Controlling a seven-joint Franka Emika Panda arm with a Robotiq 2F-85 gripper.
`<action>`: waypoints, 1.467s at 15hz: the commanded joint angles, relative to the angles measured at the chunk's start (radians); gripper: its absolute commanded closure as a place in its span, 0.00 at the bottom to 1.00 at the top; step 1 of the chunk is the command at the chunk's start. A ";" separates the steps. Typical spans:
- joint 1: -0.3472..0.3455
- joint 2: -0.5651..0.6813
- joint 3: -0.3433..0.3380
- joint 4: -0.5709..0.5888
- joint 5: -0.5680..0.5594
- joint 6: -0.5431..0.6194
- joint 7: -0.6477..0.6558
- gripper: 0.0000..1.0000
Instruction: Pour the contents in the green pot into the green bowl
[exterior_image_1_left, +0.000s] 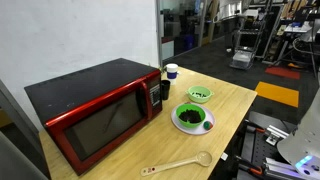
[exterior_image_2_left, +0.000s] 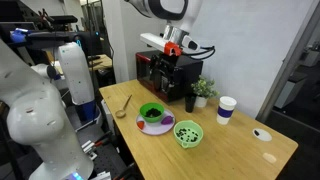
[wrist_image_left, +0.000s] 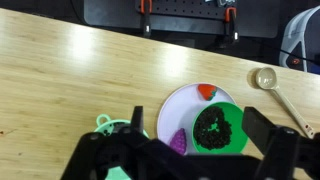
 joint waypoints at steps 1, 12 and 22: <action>-0.024 0.003 0.022 0.001 0.006 -0.001 -0.006 0.00; -0.038 0.207 -0.048 0.044 0.038 0.188 -0.235 0.00; -0.200 0.583 0.009 0.252 0.274 0.338 -0.757 0.00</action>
